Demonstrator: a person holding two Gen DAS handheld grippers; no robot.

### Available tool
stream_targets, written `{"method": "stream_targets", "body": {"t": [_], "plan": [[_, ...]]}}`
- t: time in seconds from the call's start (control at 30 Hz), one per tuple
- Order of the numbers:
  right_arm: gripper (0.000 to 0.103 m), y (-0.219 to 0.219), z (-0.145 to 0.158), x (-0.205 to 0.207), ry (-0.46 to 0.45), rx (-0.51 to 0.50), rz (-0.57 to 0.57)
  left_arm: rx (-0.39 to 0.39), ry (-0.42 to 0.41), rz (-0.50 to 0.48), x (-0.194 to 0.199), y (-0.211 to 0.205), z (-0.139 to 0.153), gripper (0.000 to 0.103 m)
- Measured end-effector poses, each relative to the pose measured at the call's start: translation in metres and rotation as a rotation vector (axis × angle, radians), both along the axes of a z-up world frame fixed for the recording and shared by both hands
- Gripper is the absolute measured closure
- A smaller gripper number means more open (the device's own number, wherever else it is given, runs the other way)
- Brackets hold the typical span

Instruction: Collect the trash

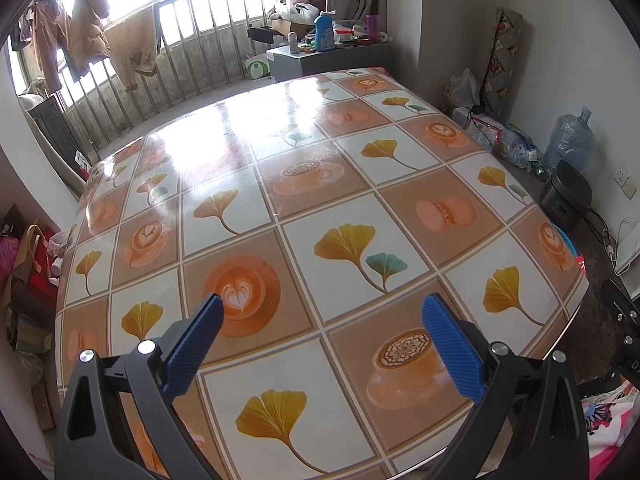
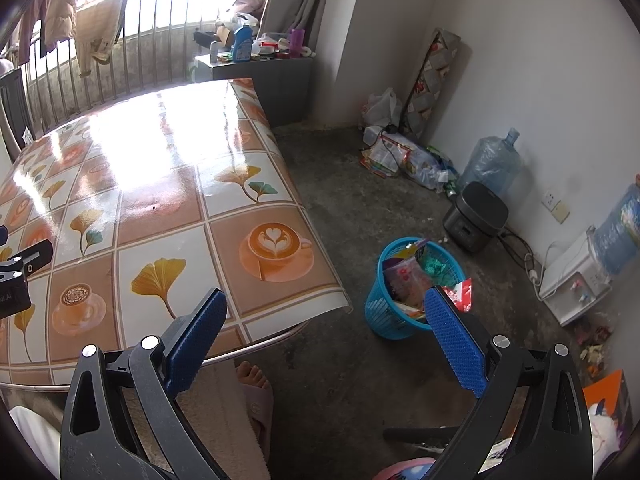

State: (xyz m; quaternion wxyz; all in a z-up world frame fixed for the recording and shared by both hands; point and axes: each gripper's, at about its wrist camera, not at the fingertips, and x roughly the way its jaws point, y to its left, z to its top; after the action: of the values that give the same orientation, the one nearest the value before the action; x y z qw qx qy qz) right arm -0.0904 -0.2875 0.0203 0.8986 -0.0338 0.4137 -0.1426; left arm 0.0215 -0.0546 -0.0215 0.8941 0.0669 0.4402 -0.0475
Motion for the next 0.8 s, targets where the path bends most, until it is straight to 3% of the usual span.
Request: {"method": "stream_targets", "body": {"t": [0.8], "plan": [[0.008,-0.0007,0.0012,0.0011,-0.002,-0.002,0.0,-0.001,0.002,0.0,-0.0001,0.0012,-0.0002,0.006]]}}
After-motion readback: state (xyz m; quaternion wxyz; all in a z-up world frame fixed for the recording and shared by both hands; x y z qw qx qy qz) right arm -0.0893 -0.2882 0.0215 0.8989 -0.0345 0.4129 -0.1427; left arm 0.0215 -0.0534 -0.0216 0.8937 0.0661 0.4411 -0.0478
